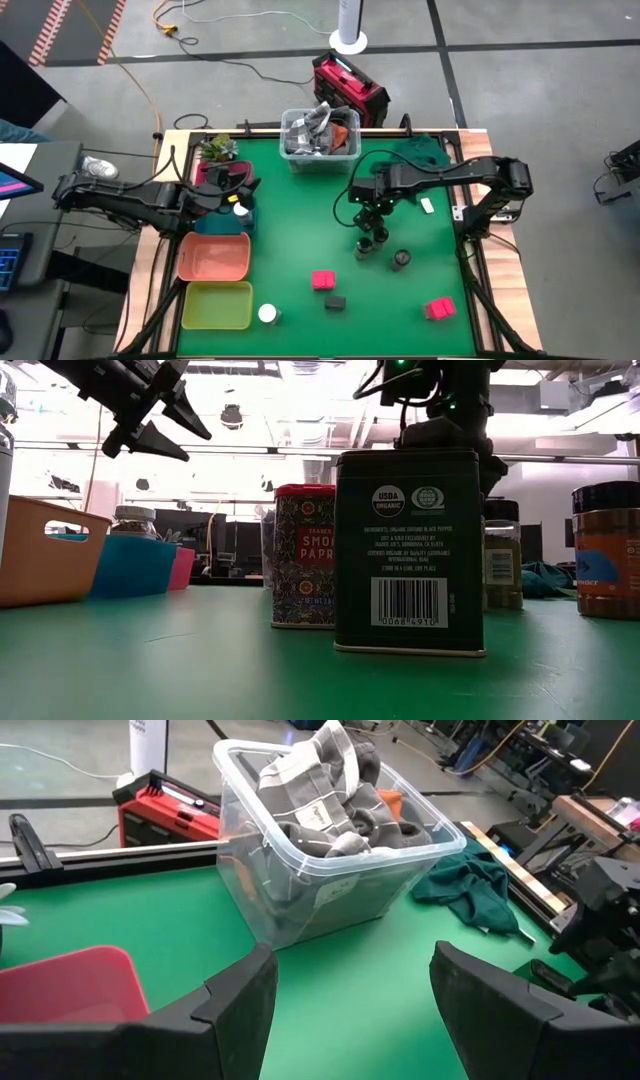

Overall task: Sort spices by type
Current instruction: Put the top green seasoning can into the red bin

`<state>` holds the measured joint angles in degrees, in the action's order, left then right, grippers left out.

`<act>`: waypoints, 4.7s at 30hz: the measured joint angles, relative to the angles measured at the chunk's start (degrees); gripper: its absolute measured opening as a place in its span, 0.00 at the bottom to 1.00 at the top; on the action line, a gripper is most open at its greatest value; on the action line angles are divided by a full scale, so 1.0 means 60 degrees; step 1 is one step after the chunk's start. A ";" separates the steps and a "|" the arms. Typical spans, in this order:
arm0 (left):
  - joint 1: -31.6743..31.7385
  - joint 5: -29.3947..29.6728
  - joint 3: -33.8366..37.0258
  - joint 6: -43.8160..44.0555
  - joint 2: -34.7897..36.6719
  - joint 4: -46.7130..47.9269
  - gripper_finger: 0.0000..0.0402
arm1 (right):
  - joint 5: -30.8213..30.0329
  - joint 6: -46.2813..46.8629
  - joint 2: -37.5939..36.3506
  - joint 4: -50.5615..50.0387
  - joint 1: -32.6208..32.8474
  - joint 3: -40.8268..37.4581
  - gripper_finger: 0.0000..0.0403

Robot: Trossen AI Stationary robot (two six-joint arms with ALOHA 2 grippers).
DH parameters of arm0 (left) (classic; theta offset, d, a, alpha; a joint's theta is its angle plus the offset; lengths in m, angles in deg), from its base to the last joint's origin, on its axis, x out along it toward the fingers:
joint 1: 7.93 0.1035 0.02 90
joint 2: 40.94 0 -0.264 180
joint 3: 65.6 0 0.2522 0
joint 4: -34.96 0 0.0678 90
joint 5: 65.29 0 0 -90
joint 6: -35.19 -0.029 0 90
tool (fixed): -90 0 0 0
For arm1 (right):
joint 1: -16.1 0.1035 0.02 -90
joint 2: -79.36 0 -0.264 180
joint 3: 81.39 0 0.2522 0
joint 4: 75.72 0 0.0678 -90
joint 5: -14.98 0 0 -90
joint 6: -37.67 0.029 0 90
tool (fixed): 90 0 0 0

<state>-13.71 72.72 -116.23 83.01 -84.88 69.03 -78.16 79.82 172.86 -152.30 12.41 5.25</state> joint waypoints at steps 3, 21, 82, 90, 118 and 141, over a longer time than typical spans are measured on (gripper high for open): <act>0.0000 0.0000 0.0000 0.0000 0.0003 -0.0001 0.63 | -0.0133 -0.0033 0.0061 0.0094 -0.0007 -0.0199 0.75; -0.0098 -0.0029 0.0007 -0.0298 0.0017 -0.0009 0.63 | 0.0510 0.0149 0.0064 0.1159 0.0251 -0.1264 0.66; 0.1115 -0.6295 0.0025 -0.5647 -0.3010 -0.5643 0.63 | 0.1564 -0.7116 0.2760 0.3224 0.0044 0.4878 0.42; 0.1126 -0.6461 0.0025 -0.6267 -0.3010 -0.5655 0.63 | 0.1714 -0.7484 0.2760 0.3339 0.0047 0.4881 0.43; 0.1082 -0.6919 0.0084 -0.6889 -0.3010 -0.5527 0.63 | 0.1692 -0.7277 0.2760 0.3997 -0.0068 0.4881 0.43; 0.1082 -0.6863 0.0084 -0.6936 -0.3010 -0.5428 0.35 | 0.1776 -0.7330 0.2760 0.4262 0.0102 0.4881 0.43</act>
<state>-7.22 31.54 -115.72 41.39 -102.93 36.47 -67.51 35.84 189.42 -126.73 13.02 34.54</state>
